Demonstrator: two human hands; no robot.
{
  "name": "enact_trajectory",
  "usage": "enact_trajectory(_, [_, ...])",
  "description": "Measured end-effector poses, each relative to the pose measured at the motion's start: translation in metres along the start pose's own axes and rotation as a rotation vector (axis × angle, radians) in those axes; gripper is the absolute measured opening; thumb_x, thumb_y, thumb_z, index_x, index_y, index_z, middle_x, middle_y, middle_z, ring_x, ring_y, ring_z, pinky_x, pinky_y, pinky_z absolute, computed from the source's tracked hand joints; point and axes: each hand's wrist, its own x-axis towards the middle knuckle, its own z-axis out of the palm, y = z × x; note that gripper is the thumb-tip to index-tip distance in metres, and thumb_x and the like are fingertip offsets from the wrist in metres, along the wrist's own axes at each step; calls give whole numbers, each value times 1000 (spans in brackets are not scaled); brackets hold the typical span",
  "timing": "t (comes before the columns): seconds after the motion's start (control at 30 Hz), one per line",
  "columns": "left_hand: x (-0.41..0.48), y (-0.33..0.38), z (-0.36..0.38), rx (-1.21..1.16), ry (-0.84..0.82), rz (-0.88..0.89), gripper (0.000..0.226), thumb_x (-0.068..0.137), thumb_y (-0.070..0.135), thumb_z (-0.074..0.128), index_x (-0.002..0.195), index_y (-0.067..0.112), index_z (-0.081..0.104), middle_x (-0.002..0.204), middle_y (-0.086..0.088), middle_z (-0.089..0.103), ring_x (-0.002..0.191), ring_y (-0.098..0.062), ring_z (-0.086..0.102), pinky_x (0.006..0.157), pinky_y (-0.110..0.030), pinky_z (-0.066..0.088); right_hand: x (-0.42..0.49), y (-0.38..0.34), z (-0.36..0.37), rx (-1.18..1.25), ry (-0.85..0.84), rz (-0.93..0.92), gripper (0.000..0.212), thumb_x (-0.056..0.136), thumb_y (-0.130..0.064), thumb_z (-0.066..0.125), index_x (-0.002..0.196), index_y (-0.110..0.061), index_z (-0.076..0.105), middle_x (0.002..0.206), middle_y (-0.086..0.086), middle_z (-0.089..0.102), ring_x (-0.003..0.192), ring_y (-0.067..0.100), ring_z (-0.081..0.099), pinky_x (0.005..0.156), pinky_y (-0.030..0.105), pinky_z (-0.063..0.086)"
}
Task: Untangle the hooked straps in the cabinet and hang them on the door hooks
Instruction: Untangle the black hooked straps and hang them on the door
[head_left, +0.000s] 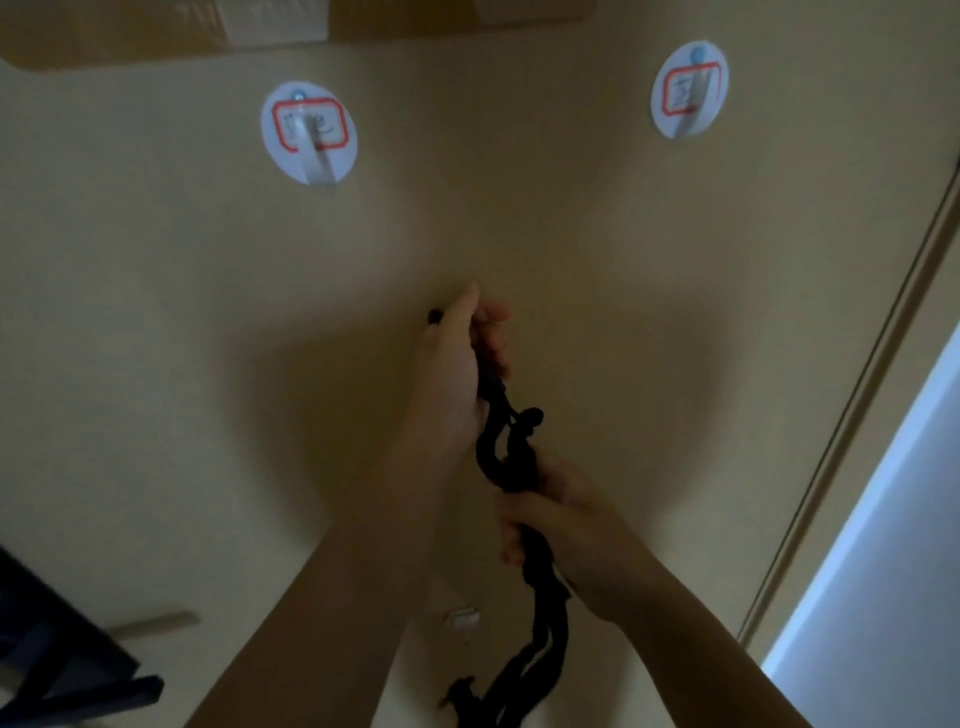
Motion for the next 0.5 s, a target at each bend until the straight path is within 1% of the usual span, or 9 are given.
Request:
enact_trajectory(0.07, [-6,-10,-11,48,-54,-84,41,91,45,44,69,12,57,50,5,54,43,-8,52,44,-20,45,3,-11,2,118,47,-9,20,90,2,45,98,-15,54,48,-3,45,43,12,42,52,28,42])
enact_trajectory(0.13, [-19,-22,-19,73,-261,-170,52,84,58,38,70,15,63,58,0,57,49,-10,57,47,-22,47,3,-24,5,200,55,-54,16,90,0,45,94,-12,54,46,-1,42,41,11,40,48,27,38])
enact_trajectory(0.2, [-35,-36,-25,93,-451,-236,65,77,71,32,53,21,66,48,4,54,42,-7,52,43,-19,38,6,-37,6,271,87,-93,14,90,-2,45,91,-12,54,45,-1,42,39,10,39,44,24,36])
enact_trajectory(0.23, [-41,-45,-29,93,-481,-273,65,68,80,38,49,23,64,45,8,53,42,-4,50,44,-17,35,8,-41,5,287,121,-106,15,90,-2,45,87,-13,54,45,-1,42,39,10,39,43,23,36])
enact_trajectory(0.3, [-50,-60,-39,151,-572,-318,63,41,88,58,68,31,63,64,12,60,62,-4,57,61,-19,43,13,-47,3,294,174,-124,15,91,-2,45,88,-15,54,46,-2,43,40,11,39,46,26,35])
enact_trajectory(0.33, [-53,-64,-45,214,-647,-316,66,39,86,62,79,34,66,72,14,65,71,-4,61,72,-24,47,16,-49,2,302,196,-130,14,91,-3,45,92,-14,54,46,-3,45,40,11,40,47,27,35])
enact_trajectory(0.4, [-58,-62,-54,257,-781,-245,42,60,69,69,80,32,69,62,12,63,62,-7,60,78,-32,48,20,-49,-4,349,236,-143,12,92,-4,45,99,-10,52,49,-2,48,42,12,43,49,28,40])
enact_trajectory(0.47, [-58,-52,-51,319,-691,-193,15,75,36,70,69,24,64,46,12,48,44,-7,46,66,-24,46,24,-46,-10,346,286,-161,13,92,-6,46,103,-9,52,56,1,52,51,14,51,56,30,48])
enact_trajectory(0.5, [-55,-47,-48,365,-597,-181,19,81,24,66,64,22,59,42,11,42,39,-6,40,56,-20,43,24,-44,-14,286,320,-164,12,92,-8,46,103,-8,53,61,2,54,57,15,55,61,31,51])
